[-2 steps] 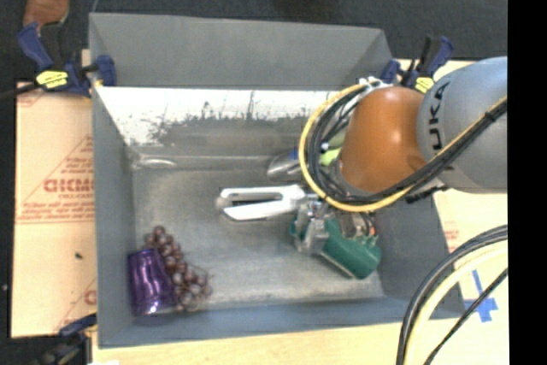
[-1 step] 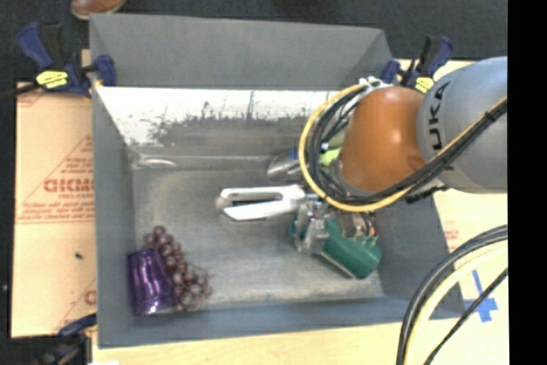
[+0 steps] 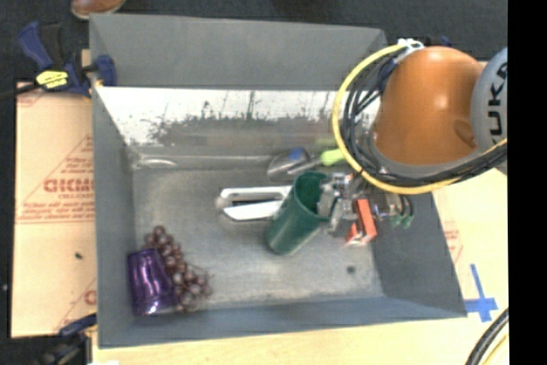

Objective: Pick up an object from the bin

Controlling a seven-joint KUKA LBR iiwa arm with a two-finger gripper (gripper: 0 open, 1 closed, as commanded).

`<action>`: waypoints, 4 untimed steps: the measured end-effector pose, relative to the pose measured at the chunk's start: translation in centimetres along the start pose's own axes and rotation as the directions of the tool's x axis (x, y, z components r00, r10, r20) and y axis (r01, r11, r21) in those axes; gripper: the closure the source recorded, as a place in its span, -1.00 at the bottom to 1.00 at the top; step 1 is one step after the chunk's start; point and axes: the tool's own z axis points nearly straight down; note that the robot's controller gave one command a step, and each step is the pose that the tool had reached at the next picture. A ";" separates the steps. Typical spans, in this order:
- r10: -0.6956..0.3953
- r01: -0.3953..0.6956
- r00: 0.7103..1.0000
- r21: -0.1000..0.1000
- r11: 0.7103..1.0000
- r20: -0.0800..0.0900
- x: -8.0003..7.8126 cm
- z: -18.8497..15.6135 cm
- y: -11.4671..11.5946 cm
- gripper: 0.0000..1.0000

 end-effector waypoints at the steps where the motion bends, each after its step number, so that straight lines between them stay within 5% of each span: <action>1: -0.022 0.022 1.000 0.001 1.000 0.004 -1.1 -1.5 -0.5 1.00; 2: 0.186 -0.186 0.983 -0.001 0.983 0.004 1.2 1.9 2.6 1.00; 3: 0.125 -0.125 0.992 0.000 0.992 0.006 -0.4 2.5 2.2 1.00; 4: 0.171 -0.171 0.985 -0.001 0.985 0.006 1.7 4.5 3.2 1.00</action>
Offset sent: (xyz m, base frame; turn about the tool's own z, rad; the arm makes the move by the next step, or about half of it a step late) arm -0.0112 0.0257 -0.0184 0.1890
